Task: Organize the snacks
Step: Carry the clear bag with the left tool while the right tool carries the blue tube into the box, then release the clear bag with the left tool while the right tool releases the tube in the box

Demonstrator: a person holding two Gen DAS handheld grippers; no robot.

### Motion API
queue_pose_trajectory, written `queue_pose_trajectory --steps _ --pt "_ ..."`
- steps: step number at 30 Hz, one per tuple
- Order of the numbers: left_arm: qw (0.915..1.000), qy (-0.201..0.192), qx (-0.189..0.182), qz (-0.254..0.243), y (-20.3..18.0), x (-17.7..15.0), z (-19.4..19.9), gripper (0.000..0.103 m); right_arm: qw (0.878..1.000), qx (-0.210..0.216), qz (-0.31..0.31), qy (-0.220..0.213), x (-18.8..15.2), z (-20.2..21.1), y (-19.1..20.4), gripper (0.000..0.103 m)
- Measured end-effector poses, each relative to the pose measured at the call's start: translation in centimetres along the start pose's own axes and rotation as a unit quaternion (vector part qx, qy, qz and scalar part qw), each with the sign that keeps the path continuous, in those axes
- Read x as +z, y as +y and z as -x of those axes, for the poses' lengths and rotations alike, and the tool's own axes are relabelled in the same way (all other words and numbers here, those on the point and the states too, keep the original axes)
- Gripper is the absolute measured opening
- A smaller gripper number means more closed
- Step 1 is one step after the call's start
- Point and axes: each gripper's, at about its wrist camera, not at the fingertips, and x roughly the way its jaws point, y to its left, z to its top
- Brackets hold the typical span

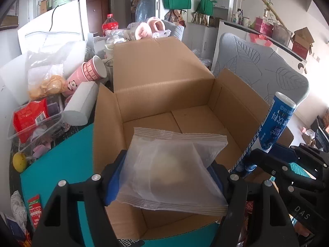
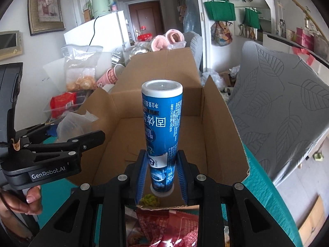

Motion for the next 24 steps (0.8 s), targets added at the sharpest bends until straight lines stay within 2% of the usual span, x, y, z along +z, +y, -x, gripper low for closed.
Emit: queue_pose_trajectory --steps 9,14,16,18,22,24 --pt "0.999 0.037 0.014 -0.019 -1.1 -0.1 -1.2 0.072 1.0 -0.015 -0.002 0.027 -0.7 -1.1 -0.6 0.028" --pt "0.9991 0.041 0.007 -0.006 -0.9 -0.1 -1.4 0.072 0.999 -0.035 0.004 0.02 -0.6 -0.8 -0.6 0.029" --pt "0.9991 0.042 0.008 -0.006 -0.9 0.0 -1.3 0.072 0.999 -0.046 0.009 0.012 -0.4 -0.5 -0.4 0.034" --pt "0.9989 0.045 0.011 -0.005 -1.0 0.0 -1.3 0.072 0.998 -0.057 0.017 0.006 -0.2 -0.1 -0.3 0.052" --pt "0.9985 0.053 0.012 -0.01 -1.5 0.0 -1.3 0.081 0.997 -0.068 0.023 0.003 0.2 0.5 -0.3 0.056" --pt "0.9981 0.059 0.013 -0.012 -1.6 0.0 -1.4 0.081 0.997 -0.078 0.023 -0.003 0.2 0.8 -0.4 0.064"
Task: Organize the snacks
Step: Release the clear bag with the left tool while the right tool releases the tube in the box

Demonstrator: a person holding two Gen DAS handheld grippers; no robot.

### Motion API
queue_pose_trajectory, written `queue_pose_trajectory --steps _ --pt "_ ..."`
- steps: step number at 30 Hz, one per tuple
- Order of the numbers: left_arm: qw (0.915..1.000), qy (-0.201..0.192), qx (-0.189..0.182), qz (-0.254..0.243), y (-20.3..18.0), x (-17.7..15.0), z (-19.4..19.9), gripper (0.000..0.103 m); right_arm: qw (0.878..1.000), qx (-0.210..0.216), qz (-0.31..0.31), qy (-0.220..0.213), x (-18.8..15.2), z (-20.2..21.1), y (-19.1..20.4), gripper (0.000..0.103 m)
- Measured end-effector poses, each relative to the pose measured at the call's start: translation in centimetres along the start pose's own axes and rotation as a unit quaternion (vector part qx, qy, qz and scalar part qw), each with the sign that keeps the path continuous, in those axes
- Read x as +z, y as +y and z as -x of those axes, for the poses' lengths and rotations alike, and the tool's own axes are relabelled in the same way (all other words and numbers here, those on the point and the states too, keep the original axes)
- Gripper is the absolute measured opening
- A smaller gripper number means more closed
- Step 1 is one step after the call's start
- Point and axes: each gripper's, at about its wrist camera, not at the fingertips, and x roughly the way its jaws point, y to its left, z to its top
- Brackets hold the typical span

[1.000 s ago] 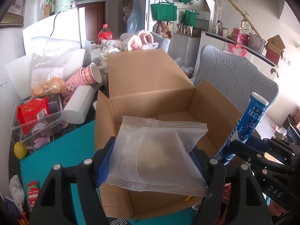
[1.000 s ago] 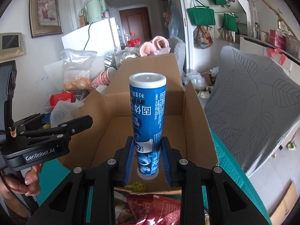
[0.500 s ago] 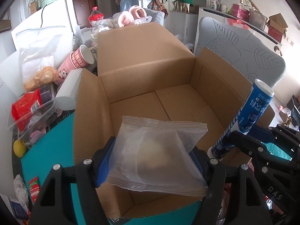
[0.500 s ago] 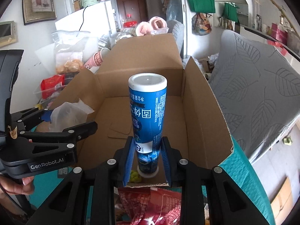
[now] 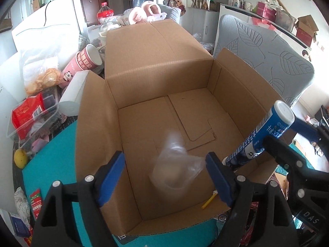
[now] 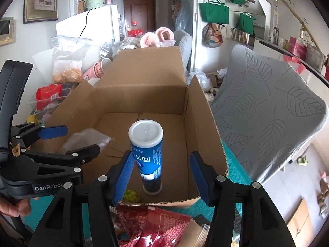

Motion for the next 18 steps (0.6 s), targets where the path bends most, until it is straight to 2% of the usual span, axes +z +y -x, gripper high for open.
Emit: queue_pose_trajectory --steps 9,18 --pt "0.9997 -0.016 -0.016 -0.007 -0.8 0.0 1.6 0.081 1.0 -0.026 0.0 -0.014 0.1 2.0 -0.6 0.066" --pt "0.998 -0.059 -0.01 -0.022 -1.6 0.0 4.9 0.081 0.999 -0.022 -0.009 -0.028 0.2 4.3 -0.9 0.066"
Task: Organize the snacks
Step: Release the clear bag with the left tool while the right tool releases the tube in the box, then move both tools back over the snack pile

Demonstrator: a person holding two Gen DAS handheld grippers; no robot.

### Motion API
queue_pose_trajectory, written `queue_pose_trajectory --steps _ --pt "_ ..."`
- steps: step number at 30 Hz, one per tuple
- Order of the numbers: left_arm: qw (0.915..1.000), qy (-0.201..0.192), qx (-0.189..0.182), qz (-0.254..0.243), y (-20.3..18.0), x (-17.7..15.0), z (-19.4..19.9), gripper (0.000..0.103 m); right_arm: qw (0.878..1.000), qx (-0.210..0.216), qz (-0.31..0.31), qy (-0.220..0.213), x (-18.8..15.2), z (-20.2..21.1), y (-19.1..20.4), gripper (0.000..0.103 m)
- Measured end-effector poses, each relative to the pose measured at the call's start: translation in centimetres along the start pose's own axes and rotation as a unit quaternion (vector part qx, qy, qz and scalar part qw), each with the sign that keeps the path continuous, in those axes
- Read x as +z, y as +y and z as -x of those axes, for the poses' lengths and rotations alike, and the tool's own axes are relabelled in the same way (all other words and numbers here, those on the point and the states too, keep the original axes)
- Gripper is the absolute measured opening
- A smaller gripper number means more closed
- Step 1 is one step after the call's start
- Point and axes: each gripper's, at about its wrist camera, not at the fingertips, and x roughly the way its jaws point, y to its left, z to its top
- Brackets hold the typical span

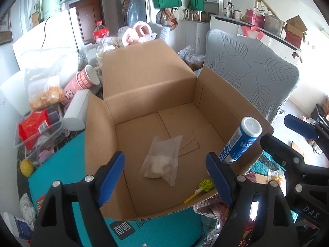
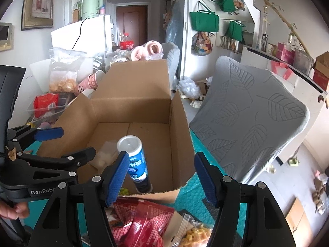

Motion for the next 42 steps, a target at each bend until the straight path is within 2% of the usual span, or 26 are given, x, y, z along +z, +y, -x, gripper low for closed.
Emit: queue_pose_trajectory --steps 7,14,22,32,42 --pt "0.9987 -0.043 0.017 -0.02 -0.8 0.0 2.7 0.081 1.0 0.007 -0.006 -0.02 -0.1 2.3 -0.3 0.066" --pt "0.9968 -0.077 0.016 -0.014 -1.1 -0.2 6.2 0.081 0.999 0.005 -0.011 -0.039 -0.3 4.8 -0.5 0.066" --pt "0.9951 -0.098 0.003 -0.016 -2.0 -2.4 9.9 0.081 0.998 0.006 -0.019 -0.059 -1.3 8.3 -0.5 0.066" --pt "0.9945 -0.104 0.002 -0.005 -3.0 -6.2 13.5 0.081 0.998 0.007 -0.022 -0.067 -4.3 12.5 -0.5 0.066" --pt "0.9949 -0.092 -0.039 -0.017 -4.0 -10.4 16.3 0.081 0.998 0.015 -0.033 -0.06 -8.8 15.9 0.2 0.067"
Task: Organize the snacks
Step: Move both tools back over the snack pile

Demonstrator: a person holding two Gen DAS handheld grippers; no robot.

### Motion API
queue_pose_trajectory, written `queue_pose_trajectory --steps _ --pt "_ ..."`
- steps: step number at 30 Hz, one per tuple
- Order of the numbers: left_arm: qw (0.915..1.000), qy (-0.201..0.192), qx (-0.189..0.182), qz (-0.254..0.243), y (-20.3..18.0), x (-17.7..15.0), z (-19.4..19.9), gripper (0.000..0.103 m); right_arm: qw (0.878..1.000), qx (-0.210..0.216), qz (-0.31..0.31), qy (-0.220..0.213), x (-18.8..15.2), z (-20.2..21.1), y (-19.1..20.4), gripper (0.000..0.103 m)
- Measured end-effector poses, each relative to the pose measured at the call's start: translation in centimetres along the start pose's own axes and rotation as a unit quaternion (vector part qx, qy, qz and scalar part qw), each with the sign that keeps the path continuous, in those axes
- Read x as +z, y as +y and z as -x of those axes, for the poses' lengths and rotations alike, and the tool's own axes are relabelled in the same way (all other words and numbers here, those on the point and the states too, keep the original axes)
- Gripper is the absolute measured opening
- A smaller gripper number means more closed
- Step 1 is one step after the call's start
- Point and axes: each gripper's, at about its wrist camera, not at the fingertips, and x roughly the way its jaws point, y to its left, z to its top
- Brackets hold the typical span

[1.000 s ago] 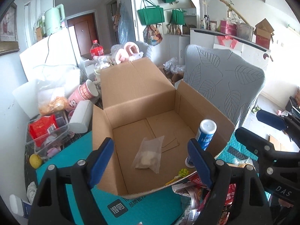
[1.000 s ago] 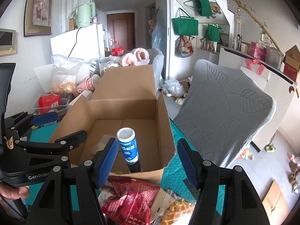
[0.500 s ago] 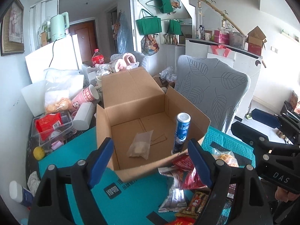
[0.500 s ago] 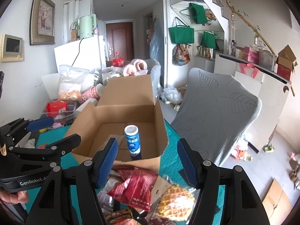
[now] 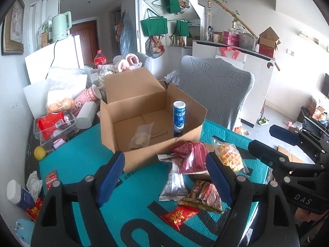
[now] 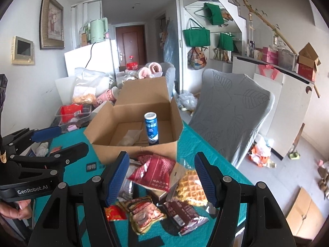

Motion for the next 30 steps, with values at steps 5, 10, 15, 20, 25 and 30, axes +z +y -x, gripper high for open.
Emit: queue_pose_trajectory --steps 5,10,15,20,25,30 --pt "0.9997 0.019 -0.016 0.001 -0.1 -2.2 0.5 0.081 1.0 0.012 -0.006 0.02 -2.6 0.6 0.4 0.067" --pt "0.9989 0.042 -0.019 -0.009 -0.6 -4.3 0.6 0.081 0.999 0.021 -0.007 0.04 -4.9 0.4 0.8 0.067" --pt "0.998 0.057 -0.023 -0.013 -0.5 -6.3 0.5 0.081 0.996 0.041 -0.029 0.069 -7.7 -0.2 0.6 0.067" --pt "0.9955 0.087 -0.038 -0.001 0.0 -8.1 -0.8 0.081 0.992 0.054 -0.049 0.101 -10.4 -1.0 0.4 0.067" --pt "0.9913 0.119 -0.055 0.017 0.2 -10.0 -2.7 0.081 0.987 0.072 -0.066 0.128 -13.0 -2.0 0.3 0.067" --pt "0.9854 0.151 -0.069 0.037 0.4 -11.7 -5.3 0.081 0.981 0.084 -0.081 0.154 -14.8 -3.4 0.3 0.067"
